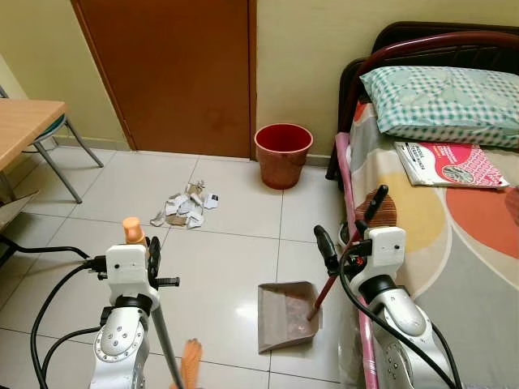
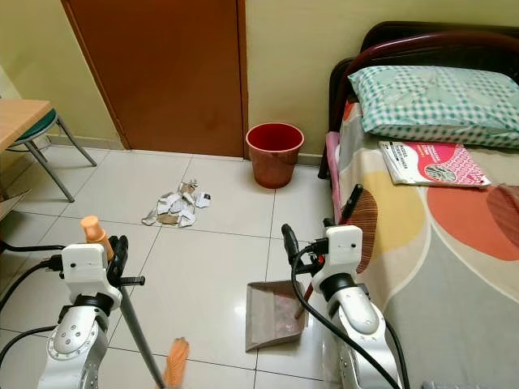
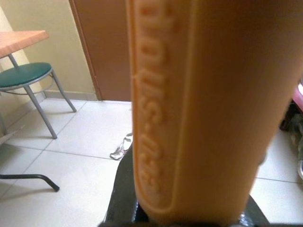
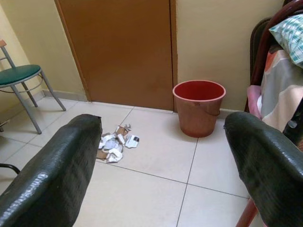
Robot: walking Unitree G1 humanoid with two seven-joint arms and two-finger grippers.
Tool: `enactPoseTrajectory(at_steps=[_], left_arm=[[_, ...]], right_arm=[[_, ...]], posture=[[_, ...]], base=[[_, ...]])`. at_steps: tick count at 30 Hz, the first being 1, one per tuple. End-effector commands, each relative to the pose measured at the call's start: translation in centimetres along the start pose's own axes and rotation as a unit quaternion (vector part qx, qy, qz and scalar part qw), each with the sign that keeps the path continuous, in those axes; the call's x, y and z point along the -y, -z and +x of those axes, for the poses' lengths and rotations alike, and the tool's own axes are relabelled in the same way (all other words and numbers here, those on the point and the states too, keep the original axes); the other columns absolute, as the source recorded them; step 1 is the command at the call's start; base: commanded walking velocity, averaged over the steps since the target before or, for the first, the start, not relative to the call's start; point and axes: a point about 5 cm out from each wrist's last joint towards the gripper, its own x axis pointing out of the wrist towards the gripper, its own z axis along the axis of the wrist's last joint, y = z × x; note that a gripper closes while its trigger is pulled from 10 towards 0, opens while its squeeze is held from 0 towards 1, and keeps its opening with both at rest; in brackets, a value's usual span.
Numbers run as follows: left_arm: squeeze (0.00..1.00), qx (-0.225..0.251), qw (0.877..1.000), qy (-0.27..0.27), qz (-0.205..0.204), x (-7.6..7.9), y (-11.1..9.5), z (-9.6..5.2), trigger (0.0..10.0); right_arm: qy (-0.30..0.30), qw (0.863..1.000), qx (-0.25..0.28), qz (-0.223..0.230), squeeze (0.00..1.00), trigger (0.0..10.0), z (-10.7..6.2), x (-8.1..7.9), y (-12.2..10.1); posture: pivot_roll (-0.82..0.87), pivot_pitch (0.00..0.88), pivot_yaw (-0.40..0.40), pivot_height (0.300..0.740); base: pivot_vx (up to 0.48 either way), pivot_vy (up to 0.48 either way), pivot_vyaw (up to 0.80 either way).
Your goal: Sweep floor
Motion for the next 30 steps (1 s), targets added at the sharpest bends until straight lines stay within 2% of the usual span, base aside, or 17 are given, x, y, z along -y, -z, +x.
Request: enactPoseTrajectory(at_steps=[1,6,7,8,9,10,12,15,18,21,22,23,25,28,30], left_arm=[[0.00,0.038,0.994,0.054,-0.082,1.0,-6.2,8.9,10.0],[0.00,0.038,0.994,0.054,-0.082,1.0,-6.2,8.9,10.0],[0.00,0.012,0.999,0.019,-0.023,0.4,-4.3,7.1,10.0],[0.00,0.012,0.999,0.019,-0.023,0.4,-4.3,7.1,10.0],[0.00,-0.010,1.000,-0.007,0.026,0.2,-2.2,5.0,10.0],[0.00,0.015,0.999,-0.017,0.039,0.2,-2.3,4.7,10.0],[0.00,0.024,0.998,-0.024,0.047,0.1,-2.5,4.7,10.0],[0.00,0.018,0.999,-0.009,0.028,0.3,-2.5,4.9,10.0],[0.00,0.017,0.999,-0.011,0.027,0.3,-2.3,5.0,10.0],[0.00,0.013,1.000,-0.014,0.022,0.4,-1.7,4.2,10.0],[0.00,0.016,1.000,-0.006,0.021,0.5,-1.2,3.4,10.0],[0.00,0.016,1.000,-0.006,0.021,0.5,-1.2,3.4,10.0],[0.00,0.023,0.999,0.026,0.021,0.8,-0.2,2.0,10.0],[0.00,0.012,0.999,0.030,0.003,0.9,0.3,1.6,10.0],[0.00,0.012,1.000,0.027,-0.001,1.1,0.2,1.9,10.0]], right_arm=[[-0.033,0.998,-0.015,0.044,0.00,10.0,10.9,0.4,-6.9],[-0.033,0.998,-0.015,0.044,0.00,10.0,10.9,0.4,-6.9],[0.005,1.000,-0.016,0.021,0.00,10.0,8.1,1.5,-3.8],[0.005,1.000,-0.016,0.021,0.00,10.0,8.1,1.5,-3.8],[0.039,0.999,-0.010,-0.016,0.00,10.0,4.1,2.3,-1.3],[0.055,0.998,-0.009,-0.025,0.00,10.0,3.2,2.7,-1.0],[0.069,0.997,-0.011,-0.026,0.00,10.0,3.2,3.1,-1.1],[0.106,0.994,-0.009,-0.028,0.00,10.0,3.1,4.0,-0.9],[0.099,0.995,0.002,-0.025,0.00,10.0,2.8,4.0,-0.7],[0.102,0.994,0.000,-0.042,0.00,10.0,2.1,3.6,-0.5],[0.107,0.993,-0.005,-0.046,0.00,10.0,1.6,3.3,-0.1],[0.107,0.993,-0.005,-0.046,0.00,10.0,1.6,3.3,-0.1],[0.100,0.993,-0.011,-0.054,0.00,10.0,0.9,2.9,0.6],[0.097,0.994,-0.012,-0.041,0.00,10.0,0.6,2.8,1.0],[0.092,0.994,-0.011,-0.056,0.00,10.0,0.8,2.8,0.9]], posture=[[-0.07,0.000,-0.060,0.740],[-0.07,0.000,-0.060,0.740],[-0.06,0.000,0.046,0.740],[-0.06,0.000,0.046,0.740],[-0.07,0.000,0.049,0.740],[-0.08,0.000,0.050,0.740],[-0.09,0.000,0.047,0.740],[-0.09,0.000,0.032,0.740],[-0.09,0.000,0.026,0.740],[-0.08,0.000,0.010,0.740],[-0.08,0.000,0.000,0.740],[-0.08,0.000,0.000,0.740],[-0.08,0.000,-0.015,0.740],[-0.08,0.000,-0.017,0.740],[-0.08,0.000,-0.017,0.740]], base=[[0.000,0.000,0.00],[0.000,0.000,0.00],[0.000,0.000,0.00],[0.000,0.000,0.00],[0.000,0.000,0.00],[0.000,0.000,0.00],[0.000,0.000,0.00],[0.000,0.000,0.00],[0.000,0.000,0.00],[0.000,0.000,0.00],[0.000,0.000,0.00],[0.000,0.000,0.00],[0.000,0.000,0.00],[0.000,0.000,0.00],[0.000,0.000,0.00]])
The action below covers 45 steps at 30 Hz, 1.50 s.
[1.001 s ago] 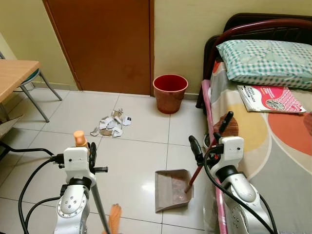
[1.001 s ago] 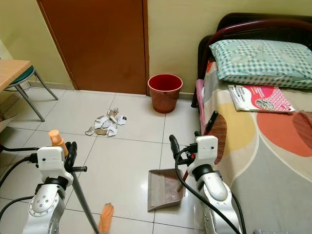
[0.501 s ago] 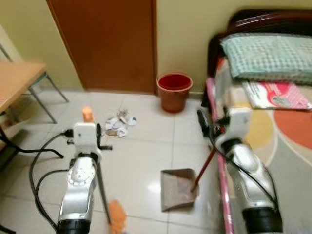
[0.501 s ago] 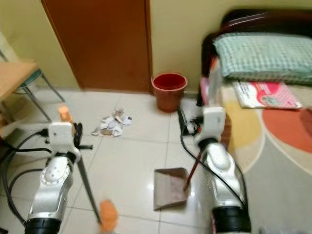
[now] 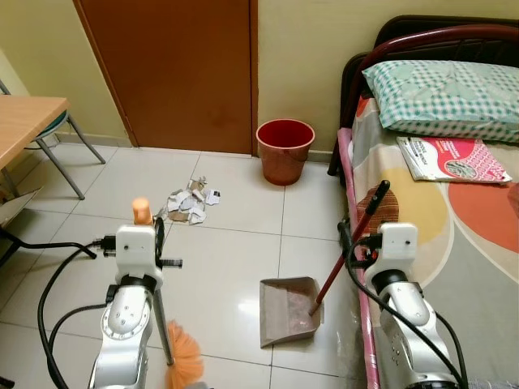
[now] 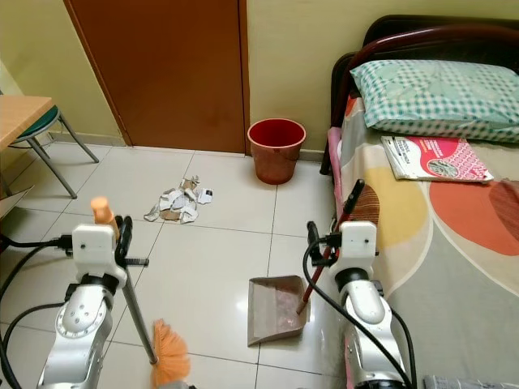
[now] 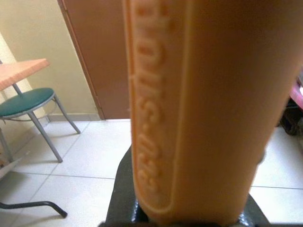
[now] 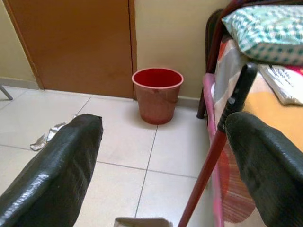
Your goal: Sweep floor
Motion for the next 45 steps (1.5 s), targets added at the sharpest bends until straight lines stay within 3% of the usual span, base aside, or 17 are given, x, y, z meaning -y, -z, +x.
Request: enactPoseTrajectory(at_steps=[1,5,11,22,30,45], left_arm=[[0.00,-0.024,0.999,0.005,-0.044,0.9,0.8,0.1,10.0],[0.00,0.006,0.998,0.035,-0.045,1.7,-0.2,1.3,10.0],[0.00,0.029,0.998,0.044,-0.046,1.8,-1.2,2.4,10.0],[0.00,0.028,0.997,0.051,-0.056,1.7,-1.0,2.0,10.0],[0.00,0.034,0.995,0.064,-0.063,2.0,-1.4,1.9,10.0],[0.00,0.032,0.996,0.067,-0.054,1.8,-1.5,1.6,10.0]], right_arm=[[-0.004,1.000,0.016,-0.014,0.00,10.0,0.4,0.0,-0.7],[0.006,0.999,0.032,-0.006,0.00,10.0,1.8,0.6,-1.9],[0.000,0.999,0.047,-0.012,0.00,10.0,3.2,0.4,-3.0],[0.002,0.999,0.038,-0.012,0.00,10.0,2.5,0.2,-2.0],[0.003,0.999,0.037,-0.011,0.00,10.0,2.2,0.0,-1.7],[0.005,0.999,0.036,-0.006,0.00,10.0,2.3,-0.2,-1.7]], posture=[[-0.08,0.000,-0.017,0.740],[-0.08,0.000,-0.025,0.740],[-0.08,0.000,-0.030,0.740],[-0.08,0.000,-0.016,0.740],[-0.08,0.000,-0.008,0.740],[-0.07,0.000,-0.001,0.740]], base=[[0.000,0.000,0.00],[0.000,0.000,0.00],[0.000,0.000,0.00],[0.000,0.000,-0.74],[0.000,0.000,0.00],[0.252,0.000,-0.20]])
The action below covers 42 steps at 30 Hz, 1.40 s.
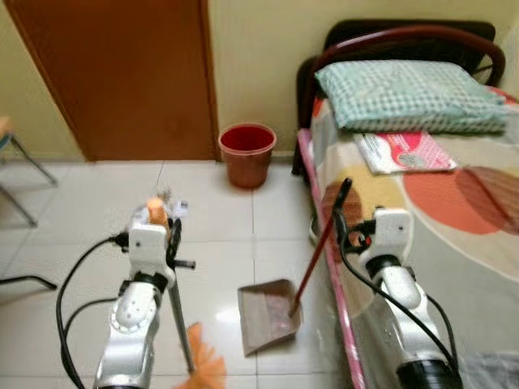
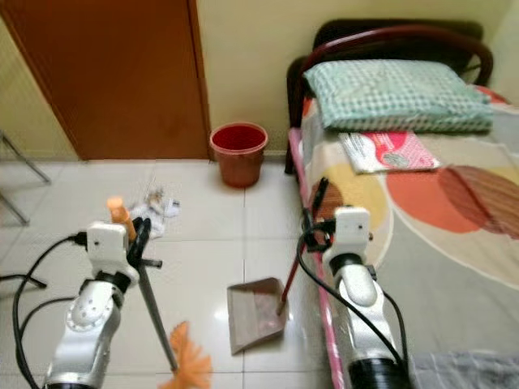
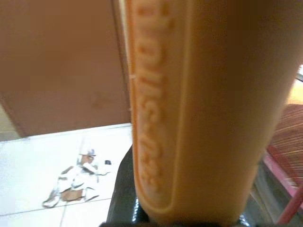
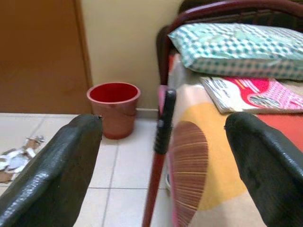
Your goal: Sweep floor
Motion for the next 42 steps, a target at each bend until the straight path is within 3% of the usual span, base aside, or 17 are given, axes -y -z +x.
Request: enactPoseTrajectory(at_steps=[1,6,42], left_arm=[[0.00,0.036,0.999,0.005,-0.021,0.32,-1.47,0.36,10.0],[0.00,0.027,0.999,-0.005,-0.020,-0.31,-1.16,0.01,10.0],[0.00,0.025,0.999,0.000,-0.028,0.35,-1.03,-0.41,10.0]], right_arm=[[-0.001,1.000,0.007,0.000,0.00,10.0,0.03,-0.08,-0.26],[0.000,1.000,0.007,-0.001,0.00,10.0,-0.09,0.13,-0.24],[-0.003,1.000,0.008,-0.001,0.00,10.0,-0.10,-0.13,-0.26]], posture=[[-0.07,0.000,0.000,0.740],[-0.07,0.000,0.001,0.740],[-0.07,0.000,0.000,0.740]], base=[[0.255,0.000,0.00],[0.251,0.000,0.00],[0.289,0.000,0.00]])
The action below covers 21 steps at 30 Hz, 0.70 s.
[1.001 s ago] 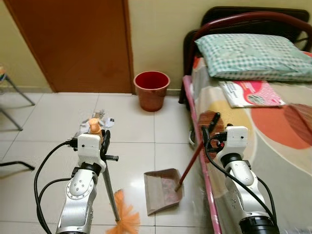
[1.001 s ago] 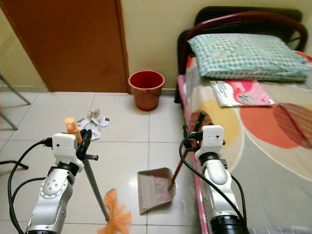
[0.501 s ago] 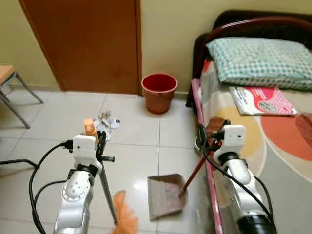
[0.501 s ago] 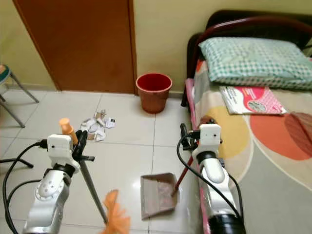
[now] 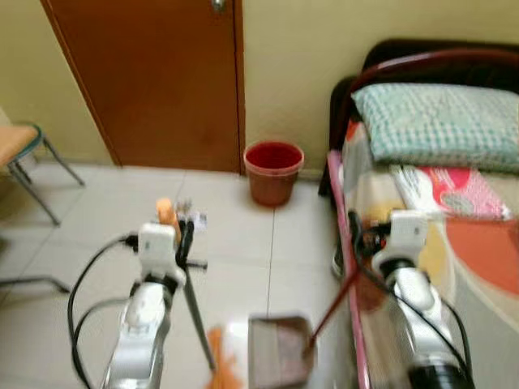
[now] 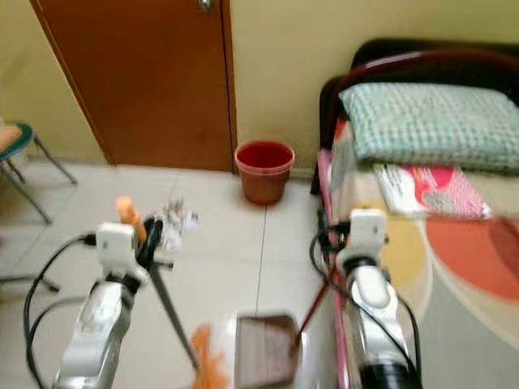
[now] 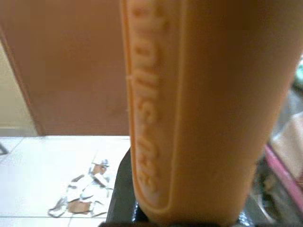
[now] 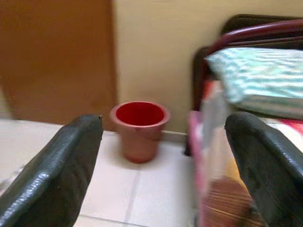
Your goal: Sweep floor
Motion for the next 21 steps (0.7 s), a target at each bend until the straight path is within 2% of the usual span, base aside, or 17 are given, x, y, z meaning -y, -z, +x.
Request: enactPoseTrajectory(at_steps=[1,8,15,21], left_arm=[[0.00,0.012,1.000,0.008,-0.009,0.7,-0.5,0.2,10.0],[0.00,0.003,1.000,0.003,-0.001,0.6,-0.3,-0.3,10.0],[0.00,-0.008,1.000,-0.006,0.005,0.3,0.1,-1.3,10.0],[0.00,-0.021,1.000,-0.008,0.012,0.3,0.4,-2.3,10.0]], right_arm=[[0.016,1.000,-0.004,-0.009,0.00,10.0,-0.4,1.2,0.1],[0.023,1.000,-0.017,-0.010,0.00,10.0,-0.7,1.7,0.6],[0.041,0.998,-0.043,-0.006,0.00,10.0,-0.4,3.6,1.1],[0.065,0.996,-0.059,-0.009,0.00,10.0,-0.2,6.2,1.7]], posture=[[-0.07,0.000,0.000,0.740],[-0.06,0.020,-0.008,0.740],[-0.05,0.035,-0.011,0.740],[-0.03,0.064,-0.012,0.740]], base=[[0.000,0.000,0.00],[0.000,0.000,0.00],[0.000,0.000,0.00],[0.000,0.000,0.00]])
